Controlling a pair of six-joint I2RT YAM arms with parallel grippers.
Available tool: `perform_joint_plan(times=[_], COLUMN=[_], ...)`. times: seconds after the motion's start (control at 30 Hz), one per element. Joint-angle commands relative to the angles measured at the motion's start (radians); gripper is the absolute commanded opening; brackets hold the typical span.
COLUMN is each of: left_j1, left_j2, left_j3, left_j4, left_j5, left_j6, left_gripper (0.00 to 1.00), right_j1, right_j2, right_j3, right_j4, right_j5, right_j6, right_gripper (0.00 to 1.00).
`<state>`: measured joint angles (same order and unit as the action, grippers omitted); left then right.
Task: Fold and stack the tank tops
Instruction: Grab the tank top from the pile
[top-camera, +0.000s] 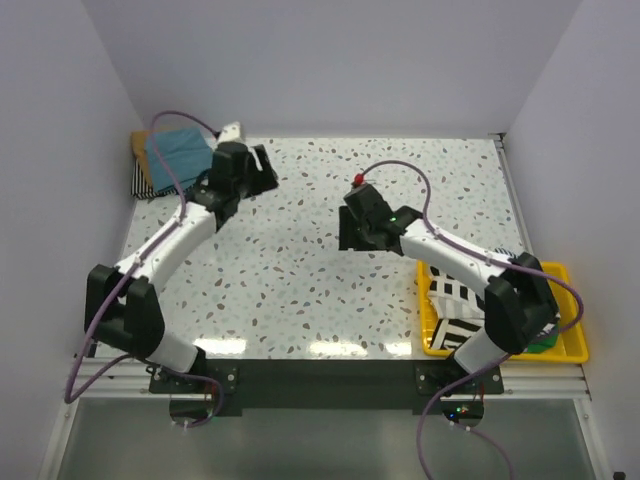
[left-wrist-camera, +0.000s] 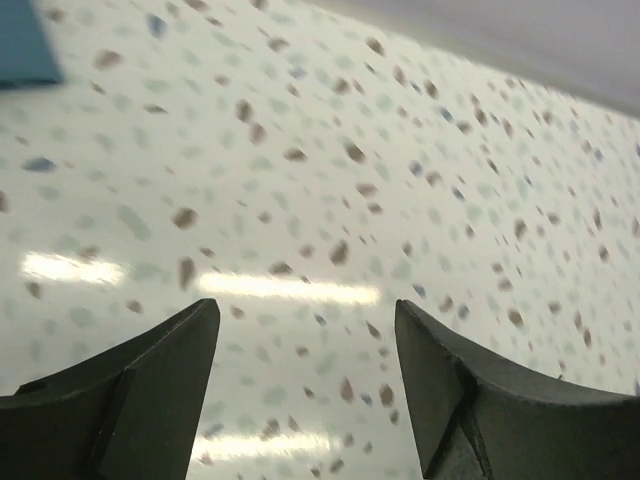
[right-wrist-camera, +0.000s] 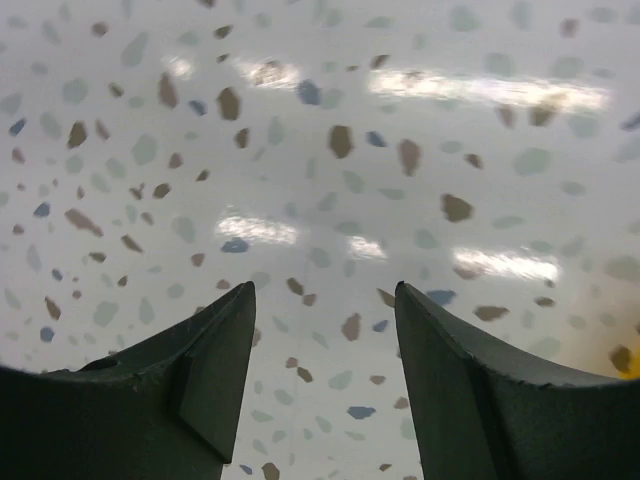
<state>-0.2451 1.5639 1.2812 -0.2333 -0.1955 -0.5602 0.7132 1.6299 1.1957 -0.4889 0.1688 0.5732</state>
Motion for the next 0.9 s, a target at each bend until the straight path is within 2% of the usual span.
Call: perform_joint_plan(times=[0.0,0.23,0.4,0.5,0.57,0.67,0.87], left_j1=[-0.17,-0.476,-0.641,-0.652,-0.651,-0.652,-0.651], left_j2=[-0.164,-0.333,-0.389,-0.415,-0.433,-0.447,-0.449], left_j3=[-0.165,-0.342,-0.372,-0.378,-0.381,-0.385,-0.382], left_j4=[0.063,0.054,0.058,0.052,0.045,0.037,0.029], left_j5=[0.08,0.189,0.212,0.231,0.229,0.229,0.248], left_j6=[-0.046,-0.052,-0.046,-0.032,-0.017,0.002,0.023], left_gripper=[0.75,0.75,0.74,0.74,0.74,0.75,0.75], right_j1=[-0.067,-0.144,-0.268,-0.364,-0.406,-0.5,-0.621], right_j2=[-0.16,-0.471,-0.603,-0.639,-0.634,-0.576,-0.417], right_j3=[-0.045,-0.18,-0.258,-0.309,-0.335,-0.346,-0.378], right_j4=[-0.174,-0.5,-0.634,-0.645,-0.591,-0.527,-0.372], right_j5=[0.203,0.452,0.497,0.488,0.425,0.326,0.276], right_j6=[0.112,0.339,0.404,0.39,0.355,0.326,0.315], right_gripper=[0.62,0.72,0.75,0.77,0.76,0.73,0.7])
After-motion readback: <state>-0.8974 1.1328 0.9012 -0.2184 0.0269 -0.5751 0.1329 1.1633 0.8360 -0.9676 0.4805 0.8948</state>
